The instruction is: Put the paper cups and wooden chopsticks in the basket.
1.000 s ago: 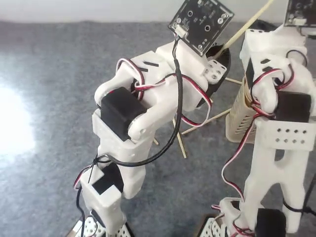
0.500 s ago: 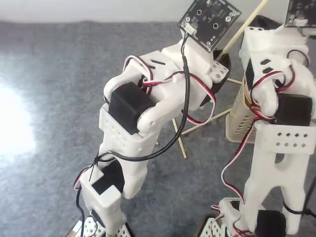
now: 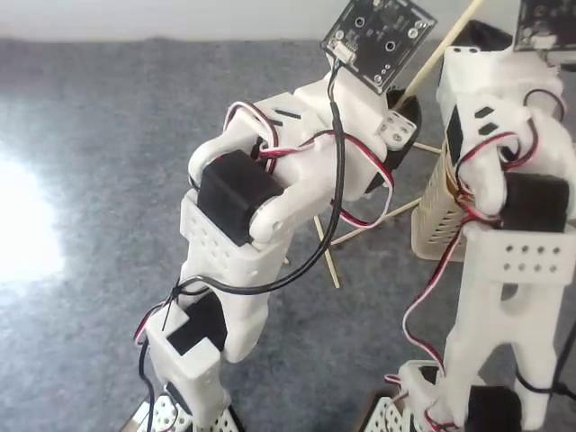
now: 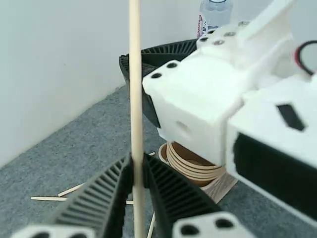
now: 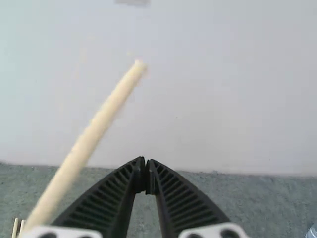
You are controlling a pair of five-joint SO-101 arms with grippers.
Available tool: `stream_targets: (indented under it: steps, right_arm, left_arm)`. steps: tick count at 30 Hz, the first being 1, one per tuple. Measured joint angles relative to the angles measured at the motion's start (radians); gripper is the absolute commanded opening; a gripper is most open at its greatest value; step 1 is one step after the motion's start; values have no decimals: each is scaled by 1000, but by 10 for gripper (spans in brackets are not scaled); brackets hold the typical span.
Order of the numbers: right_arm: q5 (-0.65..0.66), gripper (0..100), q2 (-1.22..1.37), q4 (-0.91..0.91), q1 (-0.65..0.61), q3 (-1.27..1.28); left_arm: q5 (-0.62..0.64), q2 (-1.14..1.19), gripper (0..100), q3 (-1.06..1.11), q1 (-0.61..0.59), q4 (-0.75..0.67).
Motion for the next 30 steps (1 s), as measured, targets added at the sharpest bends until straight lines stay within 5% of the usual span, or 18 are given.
stream_targets:
  steps: [7,19,30]
  right_arm:
    - [130,7,-52,-38,-46,0]
    - [155,7,-54,-41,-38,-2]
    - [155,7,-61,-103,199,104]
  left_arm:
    - [0,0,11,-17,0,0]
    - [0,0,9,-17,0,0]
    - [-6,0,9,-80,23,-29]
